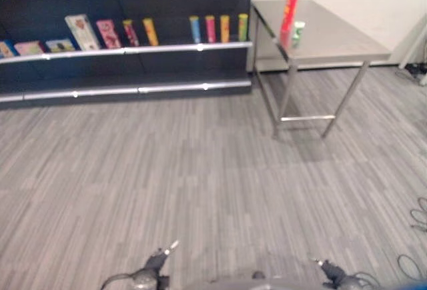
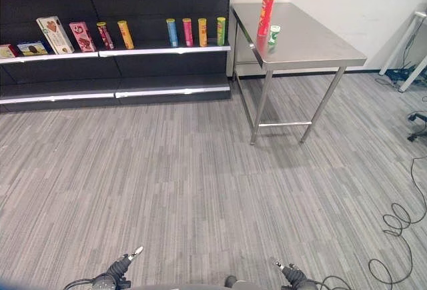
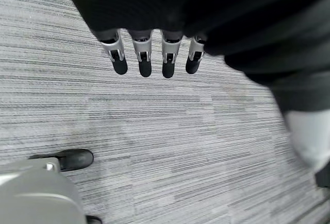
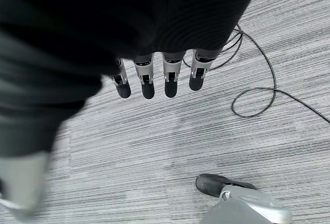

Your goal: Put the goods on the table back onto the shelves and tidy them up.

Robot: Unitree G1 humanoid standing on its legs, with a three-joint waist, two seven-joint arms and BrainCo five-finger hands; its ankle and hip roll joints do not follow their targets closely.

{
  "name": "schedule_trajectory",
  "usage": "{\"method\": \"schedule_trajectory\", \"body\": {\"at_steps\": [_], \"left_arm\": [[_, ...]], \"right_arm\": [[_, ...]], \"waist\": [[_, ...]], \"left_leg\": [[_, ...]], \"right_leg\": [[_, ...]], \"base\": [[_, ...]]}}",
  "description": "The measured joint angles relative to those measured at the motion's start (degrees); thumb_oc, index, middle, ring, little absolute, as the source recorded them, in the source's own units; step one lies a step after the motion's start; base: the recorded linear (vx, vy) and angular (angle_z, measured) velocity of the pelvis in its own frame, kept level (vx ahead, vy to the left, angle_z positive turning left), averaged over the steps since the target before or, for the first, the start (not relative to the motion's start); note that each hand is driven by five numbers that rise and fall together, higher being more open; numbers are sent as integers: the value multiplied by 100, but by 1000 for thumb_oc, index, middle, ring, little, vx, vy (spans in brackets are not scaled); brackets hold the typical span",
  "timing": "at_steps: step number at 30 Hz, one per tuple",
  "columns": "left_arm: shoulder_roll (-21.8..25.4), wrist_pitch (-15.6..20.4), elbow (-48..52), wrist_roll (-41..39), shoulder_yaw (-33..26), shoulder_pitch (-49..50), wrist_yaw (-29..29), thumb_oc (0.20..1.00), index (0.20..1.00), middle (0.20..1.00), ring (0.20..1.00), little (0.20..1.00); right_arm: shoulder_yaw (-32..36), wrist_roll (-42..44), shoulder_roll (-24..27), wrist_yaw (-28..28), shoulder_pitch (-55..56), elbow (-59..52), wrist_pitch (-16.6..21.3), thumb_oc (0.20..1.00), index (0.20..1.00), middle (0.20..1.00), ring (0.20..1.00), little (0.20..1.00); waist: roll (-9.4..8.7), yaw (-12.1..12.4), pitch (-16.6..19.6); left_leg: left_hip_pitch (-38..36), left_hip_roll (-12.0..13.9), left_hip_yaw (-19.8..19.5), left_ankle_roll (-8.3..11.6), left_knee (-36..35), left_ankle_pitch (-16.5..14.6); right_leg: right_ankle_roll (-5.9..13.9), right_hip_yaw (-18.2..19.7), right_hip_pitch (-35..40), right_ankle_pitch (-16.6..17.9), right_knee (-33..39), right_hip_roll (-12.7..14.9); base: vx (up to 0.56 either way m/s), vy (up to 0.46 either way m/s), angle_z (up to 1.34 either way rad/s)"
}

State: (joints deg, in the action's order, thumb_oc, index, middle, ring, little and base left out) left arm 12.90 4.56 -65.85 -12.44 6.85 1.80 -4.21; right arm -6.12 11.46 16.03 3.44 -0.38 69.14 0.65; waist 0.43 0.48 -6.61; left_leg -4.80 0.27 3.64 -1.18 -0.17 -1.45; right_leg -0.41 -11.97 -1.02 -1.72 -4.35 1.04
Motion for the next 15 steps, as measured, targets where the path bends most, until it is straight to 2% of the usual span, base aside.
{"method": "schedule_trajectory", "body": {"at_steps": [2,6,15], "left_arm": [[-8,-2,3,2,0,12,6,1000,1000,1000,1000,1000],[-9,-3,8,6,-5,25,16,1000,1000,1000,1000,1000],[-15,-3,-7,10,-12,33,33,1000,1000,1000,1000,1000]], "right_arm": [[0,-1,10,-4,0,2,-11,1000,1000,1000,1000,1000],[-2,-4,12,-6,-24,1,-7,1000,1000,1000,1000,1000],[-10,-11,11,-7,-107,-9,-6,1000,1000,1000,1000,1000]], "waist": [[51,-1,-191],[37,-2,-296],[24,1,-318]], "left_leg": [[-43,18,9,10,-17,6],[-144,17,14,36,-116,23],[-251,9,14,65,-272,44]], "right_leg": [[20,0,177,214,305,-59],[2,0,519,504,888,-123],[16,14,595,515,975,-132]], "base": [[-2,2,-2],[0,0,0],[1,8,0]]}}
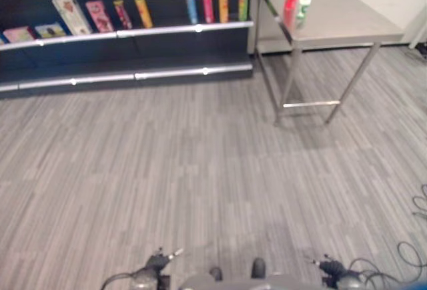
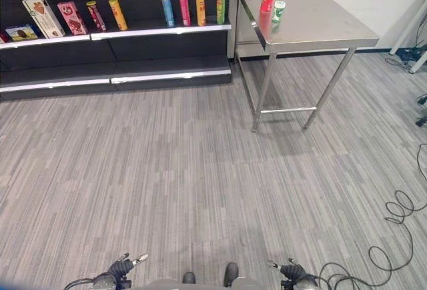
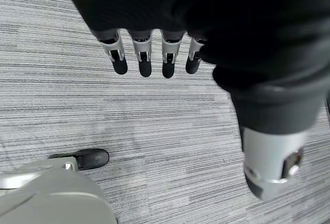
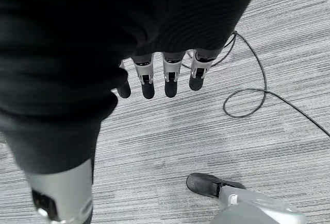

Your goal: Put the goods on the table back onto the shelves and tidy them up.

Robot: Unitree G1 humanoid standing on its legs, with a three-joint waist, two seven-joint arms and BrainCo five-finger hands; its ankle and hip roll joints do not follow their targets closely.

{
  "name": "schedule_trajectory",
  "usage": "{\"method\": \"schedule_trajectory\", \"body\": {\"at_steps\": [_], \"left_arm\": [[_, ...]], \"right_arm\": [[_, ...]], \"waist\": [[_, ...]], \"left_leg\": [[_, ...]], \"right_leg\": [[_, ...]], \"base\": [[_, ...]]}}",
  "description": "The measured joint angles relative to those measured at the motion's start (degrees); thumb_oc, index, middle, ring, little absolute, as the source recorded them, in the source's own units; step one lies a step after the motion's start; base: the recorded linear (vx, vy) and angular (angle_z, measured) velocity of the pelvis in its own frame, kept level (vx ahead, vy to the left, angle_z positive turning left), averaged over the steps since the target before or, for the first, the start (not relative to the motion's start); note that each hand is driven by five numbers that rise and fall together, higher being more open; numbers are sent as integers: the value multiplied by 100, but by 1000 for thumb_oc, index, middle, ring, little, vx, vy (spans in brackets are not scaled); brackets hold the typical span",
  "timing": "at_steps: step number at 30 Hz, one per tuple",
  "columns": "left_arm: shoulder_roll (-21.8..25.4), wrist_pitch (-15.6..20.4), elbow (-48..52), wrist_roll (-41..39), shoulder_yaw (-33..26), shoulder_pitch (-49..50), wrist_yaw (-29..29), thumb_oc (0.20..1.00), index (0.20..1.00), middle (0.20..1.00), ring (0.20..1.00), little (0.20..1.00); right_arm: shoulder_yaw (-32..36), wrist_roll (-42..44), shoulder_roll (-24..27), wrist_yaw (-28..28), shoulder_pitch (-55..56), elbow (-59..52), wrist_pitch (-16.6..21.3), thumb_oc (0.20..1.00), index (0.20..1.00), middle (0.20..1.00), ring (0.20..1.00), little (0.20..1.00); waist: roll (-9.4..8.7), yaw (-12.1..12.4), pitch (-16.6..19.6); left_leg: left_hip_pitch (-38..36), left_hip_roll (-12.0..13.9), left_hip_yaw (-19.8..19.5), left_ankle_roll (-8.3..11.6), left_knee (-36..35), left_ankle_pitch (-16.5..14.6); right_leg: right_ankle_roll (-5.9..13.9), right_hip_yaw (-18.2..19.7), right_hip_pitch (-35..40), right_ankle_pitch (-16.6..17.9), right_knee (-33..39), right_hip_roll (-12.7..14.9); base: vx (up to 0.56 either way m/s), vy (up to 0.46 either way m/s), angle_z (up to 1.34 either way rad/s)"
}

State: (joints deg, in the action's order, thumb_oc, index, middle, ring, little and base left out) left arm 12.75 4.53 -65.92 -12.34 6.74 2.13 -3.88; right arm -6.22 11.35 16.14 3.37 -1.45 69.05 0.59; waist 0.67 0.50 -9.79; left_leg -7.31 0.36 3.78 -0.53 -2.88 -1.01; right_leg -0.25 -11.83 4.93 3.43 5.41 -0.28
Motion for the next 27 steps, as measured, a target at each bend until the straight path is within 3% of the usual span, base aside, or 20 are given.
{"method": "schedule_trajectory", "body": {"at_steps": [27], "left_arm": [[2,-7,-153,3,-10,52,32,1000,1000,1000,1000,1000]], "right_arm": [[-7,0,-24,-8,60,6,-3,1000,1000,1000,1000,1000]], "waist": [[-92,-1,139]], "left_leg": [[-80,-3,-9,1,-87,2]], "right_leg": [[12,-7,60,-2,-27,2]], "base": [[0,0,0]]}}
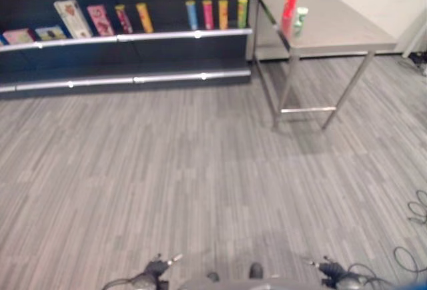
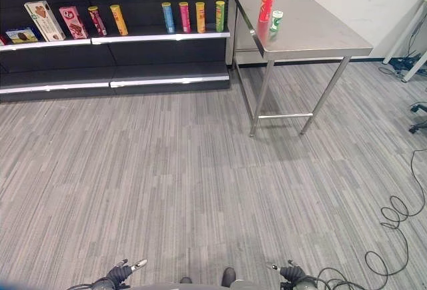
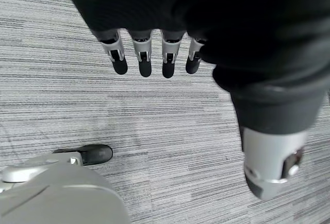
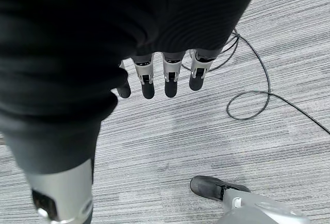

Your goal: Put the goods on the table back onto the shelves and tidy them up.

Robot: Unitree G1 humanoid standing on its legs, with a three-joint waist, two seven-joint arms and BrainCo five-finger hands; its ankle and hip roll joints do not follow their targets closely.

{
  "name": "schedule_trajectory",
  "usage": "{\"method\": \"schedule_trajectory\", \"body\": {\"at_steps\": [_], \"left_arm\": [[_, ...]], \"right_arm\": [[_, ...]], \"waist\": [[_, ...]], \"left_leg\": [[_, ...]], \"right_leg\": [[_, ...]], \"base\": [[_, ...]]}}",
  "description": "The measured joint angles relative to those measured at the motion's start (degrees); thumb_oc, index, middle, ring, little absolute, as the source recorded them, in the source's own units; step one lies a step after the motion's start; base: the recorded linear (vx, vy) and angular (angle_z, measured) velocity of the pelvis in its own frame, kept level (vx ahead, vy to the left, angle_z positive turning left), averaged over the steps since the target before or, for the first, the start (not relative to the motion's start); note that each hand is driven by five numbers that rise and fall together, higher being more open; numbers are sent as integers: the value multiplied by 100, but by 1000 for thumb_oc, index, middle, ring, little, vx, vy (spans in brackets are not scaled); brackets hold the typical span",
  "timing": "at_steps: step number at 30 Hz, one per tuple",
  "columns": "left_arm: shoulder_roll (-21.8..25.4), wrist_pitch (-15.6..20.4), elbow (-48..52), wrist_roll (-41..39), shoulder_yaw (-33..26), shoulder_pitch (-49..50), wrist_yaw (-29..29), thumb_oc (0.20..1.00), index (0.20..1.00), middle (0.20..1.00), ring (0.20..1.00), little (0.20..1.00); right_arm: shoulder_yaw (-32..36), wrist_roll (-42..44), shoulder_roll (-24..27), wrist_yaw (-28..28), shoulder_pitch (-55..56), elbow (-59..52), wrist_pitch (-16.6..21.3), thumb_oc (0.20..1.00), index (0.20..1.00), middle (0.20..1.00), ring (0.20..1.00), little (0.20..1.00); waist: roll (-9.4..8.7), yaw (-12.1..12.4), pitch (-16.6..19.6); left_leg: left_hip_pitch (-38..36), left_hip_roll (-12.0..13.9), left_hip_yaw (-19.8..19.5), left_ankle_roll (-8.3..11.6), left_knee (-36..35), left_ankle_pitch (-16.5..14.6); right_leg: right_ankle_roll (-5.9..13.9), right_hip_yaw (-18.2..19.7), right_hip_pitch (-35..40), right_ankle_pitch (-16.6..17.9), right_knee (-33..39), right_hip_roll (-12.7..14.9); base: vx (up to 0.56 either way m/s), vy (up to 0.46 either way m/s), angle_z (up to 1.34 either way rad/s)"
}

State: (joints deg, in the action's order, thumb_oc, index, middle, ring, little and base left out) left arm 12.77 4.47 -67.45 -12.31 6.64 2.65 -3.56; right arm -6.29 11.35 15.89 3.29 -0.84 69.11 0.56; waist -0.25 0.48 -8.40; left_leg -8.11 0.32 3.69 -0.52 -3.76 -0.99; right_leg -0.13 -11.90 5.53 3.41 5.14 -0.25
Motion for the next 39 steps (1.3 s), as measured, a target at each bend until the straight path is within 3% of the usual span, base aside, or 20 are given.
{"method": "schedule_trajectory", "body": {"at_steps": [23,31,34,36,39], "left_arm": [[1,-5,0,1,3,7,-4,1000,1000,1000,1000,1000],[34,-5,-6,-3,-3,-68,-13,1000,1000,1000,1000,1000],[59,-5,-6,-4,-5,-168,-18,1000,1000,1000,1000,1000],[63,-3,-9,-7,-2,-425,-20,1000,1000,1000,1000,1000],[84,18,5,-12,4,-536,-32,1000,1000,1000,1000,1000]], "right_arm": [[-4,-9,4,2,52,6,-6,1000,1000,1000,1000,1000],[-5,-16,12,4,-18,15,-9,1000,1000,1000,1000,1000],[-5,-17,23,0,-120,14,-9,1000,1000,1000,1000,1000],[-6,-16,114,-2,-292,23,-6,1000,1000,1000,1000,1000],[-26,-15,68,-6,-187,95,-17,1000,1000,1000,1000,1000]], "waist": [[13,5,88],[-3,39,30],[-1,97,-75],[117,111,-362],[60,65,-494]], "left_leg": [[58,-8,7,2,-15,7],[316,-100,18,-60,-30,41],[403,-134,75,-137,-31,58],[346,-114,93,-348,-55,25],[224,-222,-27,-530,18,-40]], "right_leg": [[1,18,-93,0,-1,1],[22,78,-436,87,-62,61],[153,149,-766,-31,-528,137],[493,158,-1534,-291,-2243,334],[558,151,-2095,-537,-3692,807]], "base": [[1,10,0],[11,117,-3],[35,157,-14],[126,163,0],[143,0,48]]}}
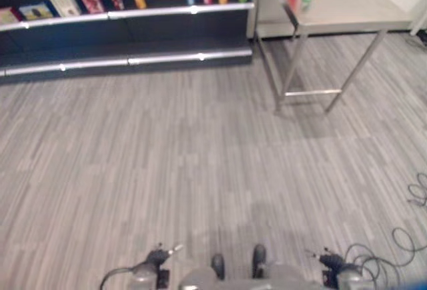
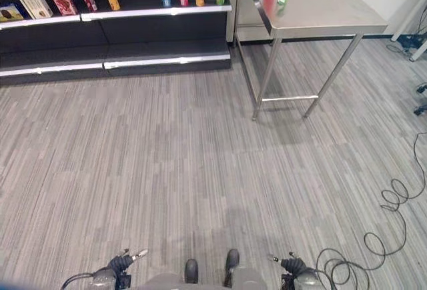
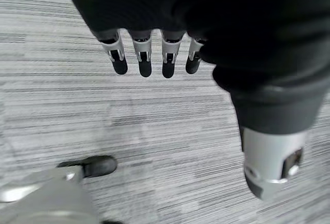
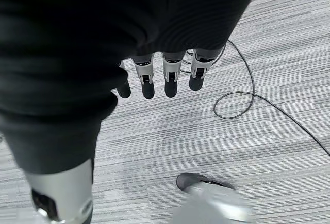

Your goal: Put the goods on the table back onto the shelves and tidy them up.

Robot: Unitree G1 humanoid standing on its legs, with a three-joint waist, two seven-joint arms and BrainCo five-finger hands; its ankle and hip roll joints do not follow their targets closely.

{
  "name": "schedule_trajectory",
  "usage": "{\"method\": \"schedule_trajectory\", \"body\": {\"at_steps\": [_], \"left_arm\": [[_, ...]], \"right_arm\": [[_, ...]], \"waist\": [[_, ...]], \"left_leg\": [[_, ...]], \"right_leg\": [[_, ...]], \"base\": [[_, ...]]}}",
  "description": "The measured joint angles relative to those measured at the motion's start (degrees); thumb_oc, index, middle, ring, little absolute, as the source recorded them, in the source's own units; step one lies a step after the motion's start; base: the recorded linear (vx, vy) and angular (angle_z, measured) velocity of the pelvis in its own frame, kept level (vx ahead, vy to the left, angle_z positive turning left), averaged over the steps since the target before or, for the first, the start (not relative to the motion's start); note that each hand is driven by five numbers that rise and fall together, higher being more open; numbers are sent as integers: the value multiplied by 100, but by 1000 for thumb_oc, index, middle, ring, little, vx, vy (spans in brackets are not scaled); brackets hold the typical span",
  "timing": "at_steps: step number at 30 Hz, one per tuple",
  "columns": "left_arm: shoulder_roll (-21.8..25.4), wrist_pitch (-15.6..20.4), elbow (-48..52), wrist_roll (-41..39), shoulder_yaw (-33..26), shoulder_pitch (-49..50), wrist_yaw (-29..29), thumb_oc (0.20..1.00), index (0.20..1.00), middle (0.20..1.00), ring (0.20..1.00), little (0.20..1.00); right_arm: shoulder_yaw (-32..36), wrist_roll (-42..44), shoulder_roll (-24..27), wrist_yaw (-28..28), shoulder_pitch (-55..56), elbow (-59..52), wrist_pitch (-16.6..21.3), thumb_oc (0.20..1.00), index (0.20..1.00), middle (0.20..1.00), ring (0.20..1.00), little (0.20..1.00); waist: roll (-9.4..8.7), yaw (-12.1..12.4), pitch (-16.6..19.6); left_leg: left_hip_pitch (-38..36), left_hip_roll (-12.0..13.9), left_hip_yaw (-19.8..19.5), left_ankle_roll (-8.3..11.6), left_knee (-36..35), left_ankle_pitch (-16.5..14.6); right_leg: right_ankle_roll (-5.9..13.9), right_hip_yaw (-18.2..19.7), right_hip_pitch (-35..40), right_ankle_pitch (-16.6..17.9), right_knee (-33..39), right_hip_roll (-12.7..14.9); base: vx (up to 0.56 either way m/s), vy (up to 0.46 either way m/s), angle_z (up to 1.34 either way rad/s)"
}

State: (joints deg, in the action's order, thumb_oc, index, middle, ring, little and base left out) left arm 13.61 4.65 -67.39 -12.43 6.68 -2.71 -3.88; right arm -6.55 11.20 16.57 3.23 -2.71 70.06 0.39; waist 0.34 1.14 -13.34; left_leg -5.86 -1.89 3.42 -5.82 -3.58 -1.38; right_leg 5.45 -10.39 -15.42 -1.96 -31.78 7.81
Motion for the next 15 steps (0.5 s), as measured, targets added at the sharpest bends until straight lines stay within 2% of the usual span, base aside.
{"method": "schedule_trajectory", "body": {"at_steps": [1,2,3,5,6,7,9,10,12,13,14,15], "left_arm": [[15,11,-5,-3,4,10,-2,1000,1000,1000,1000,1000],[60,-18,-14,-5,-5,103,-3,1000,1000,1000,1000,1000],[76,-42,-21,-9,11,124,-5,1000,1000,1000,1000,1000],[113,-78,-67,-14,-3,111,-25,1000,1000,1000,1000,1000],[126,-90,-141,-14,-15,50,-37,1000,1000,1000,1000,1000],[118,-88,-140,-14,-38,32,-37,1000,1000,1000,1000,1000],[74,-75,-129,-15,-52,30,-33,1000,1000,1000,1000,1000],[38,-63,-126,-16,-54,53,-31,1000,1000,1000,1000,1000],[16,-61,-119,-15,-44,117,-25,1000,1000,1000,1000,1000],[-46,-64,-126,-15,-39,135,-27,1000,1000,1000,1000,1000],[-115,-61,-104,-14,-41,191,-19,1000,1000,1000,1000,1000],[-209,-63,-87,-13,-33,201,22,1000,1000,1000,1000,1000]], "right_arm": [[-39,0,-47,-3,25,16,1,1000,1000,1000,1000,1000],[-40,2,-87,10,3,17,9,1000,1000,1000,1000,1000],[-36,2,-81,0,27,8,8,1000,1000,1000,1000,1000],[-57,3,-94,-6,25,-102,5,1000,1000,1000,1000,1000],[-77,3,-115,-6,8,-206,9,1000,1000,1000,1000,1000],[-77,3,-137,-4,-1,-235,8,1000,1000,1000,1000,1000],[-79,2,-186,-8,93,-211,1,1000,1000,1000,1000,1000],[-79,1,-226,-7,182,-140,-7,1000,1000,1000,1000,1000],[-79,-1,-247,-14,318,-129,0,1000,1000,1000,1000,1000],[-75,-1,-218,-12,351,-112,-2,1000,1000,1000,1000,1000],[-86,-6,-176,-18,358,-85,14,1000,1000,1000,1000,1000],[-95,-34,-135,-38,361,5,-10,1000,1000,1000,1000,1000]], "waist": [[-79,15,0],[-135,8,5],[-209,-9,22],[-295,-73,-14],[-376,-158,-36],[-409,-228,-34],[-464,-291,-42],[-517,-339,-6],[-578,-392,43],[-514,-386,71],[-330,-415,94],[-47,-491,174]], "left_leg": [[-32,-46,-33,-26,-16,-37],[-22,-61,-125,-63,-21,-47],[-36,-59,-172,-50,-29,-54],[-5,-48,-300,-45,-40,-61],[-15,-51,-317,-14,-36,-120],[-58,-51,-375,52,-35,-204],[-267,-33,-466,84,-50,-338],[-507,-12,-558,173,-52,-547],[-806,7,-692,295,-112,-762],[-925,143,-779,389,-145,-859],[-950,339,-837,466,-132,-969],[-1049,740,-939,656,-84,-925]], "right_leg": [[28,26,-152,2,-165,228],[84,23,-204,8,222,385],[147,17,-219,37,599,421],[390,13,-131,194,1995,359],[599,-41,-113,369,3036,320],[665,-202,-107,491,3504,285],[639,-491,-115,680,3722,261],[599,-716,-64,812,3668,210],[520,-754,24,809,3484,176],[261,-779,86,1164,3342,114],[166,-898,66,1175,3141,16],[-48,-971,159,1040,2881,-307]], "base": [[235,-122,28],[260,-138,19],[379,-185,17],[366,-130,6],[442,-126,11],[408,-103,21],[419,-106,33],[315,-86,45],[391,-182,42],[484,-249,37],[451,-238,71],[562,-307,71]]}}
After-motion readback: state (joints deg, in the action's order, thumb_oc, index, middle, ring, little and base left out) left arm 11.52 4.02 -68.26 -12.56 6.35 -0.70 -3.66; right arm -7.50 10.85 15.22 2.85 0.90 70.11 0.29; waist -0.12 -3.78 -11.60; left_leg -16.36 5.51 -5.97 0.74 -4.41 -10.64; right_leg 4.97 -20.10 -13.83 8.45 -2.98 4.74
